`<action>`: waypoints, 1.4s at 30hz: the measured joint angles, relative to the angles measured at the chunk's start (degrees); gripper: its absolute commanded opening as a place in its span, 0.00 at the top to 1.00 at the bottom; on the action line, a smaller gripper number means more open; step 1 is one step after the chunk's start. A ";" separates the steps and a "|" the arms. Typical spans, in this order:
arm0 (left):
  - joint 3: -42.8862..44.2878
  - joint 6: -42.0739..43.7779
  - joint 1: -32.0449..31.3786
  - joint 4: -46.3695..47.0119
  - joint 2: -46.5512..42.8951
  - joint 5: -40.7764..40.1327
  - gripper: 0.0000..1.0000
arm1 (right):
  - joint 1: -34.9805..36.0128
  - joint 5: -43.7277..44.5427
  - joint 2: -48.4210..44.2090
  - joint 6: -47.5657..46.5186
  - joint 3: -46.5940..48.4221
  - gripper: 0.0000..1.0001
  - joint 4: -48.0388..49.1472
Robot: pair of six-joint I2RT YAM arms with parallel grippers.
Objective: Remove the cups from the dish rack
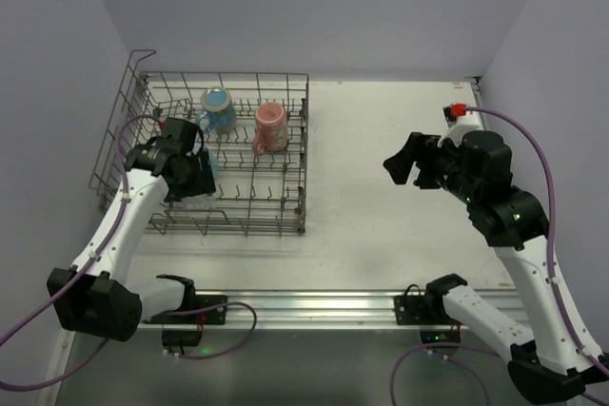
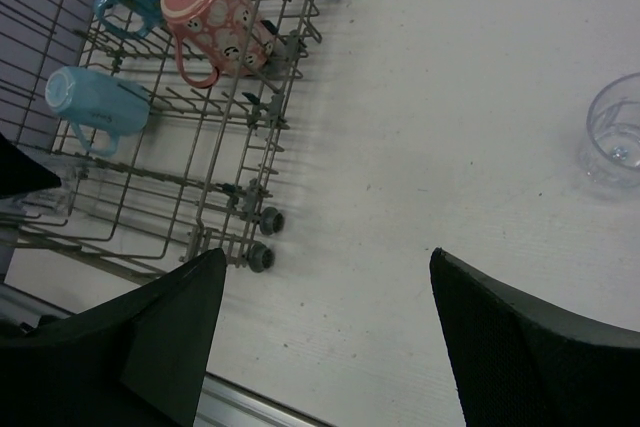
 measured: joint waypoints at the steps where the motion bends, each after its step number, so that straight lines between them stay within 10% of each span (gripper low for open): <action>1: 1.84 0.02 0.00 -1.46 -0.42 -0.22 1.00 | 0.00 -0.57 0.70 0.02 0.00 0.16 0.20; 12: 11.58 -1.90 -0.24 4.17 -9.81 8.37 1.00 | 0.00 -7.48 10.27 1.40 0.07 0.16 2.49; 21: 1.33 -4.35 -0.94 27.96 -15.98 29.88 1.00 | 0.00 -25.22 16.13 7.72 -0.04 0.17 13.38; 30: -10.27 -13.14 -3.04 58.01 -17.46 48.92 1.00 | 0.22 -47.78 24.41 32.09 -9.03 0.22 44.74; 42: -16.98 -18.43 -7.17 74.95 -17.84 56.28 1.00 | 0.35 -58.18 35.23 70.95 -12.85 0.26 93.64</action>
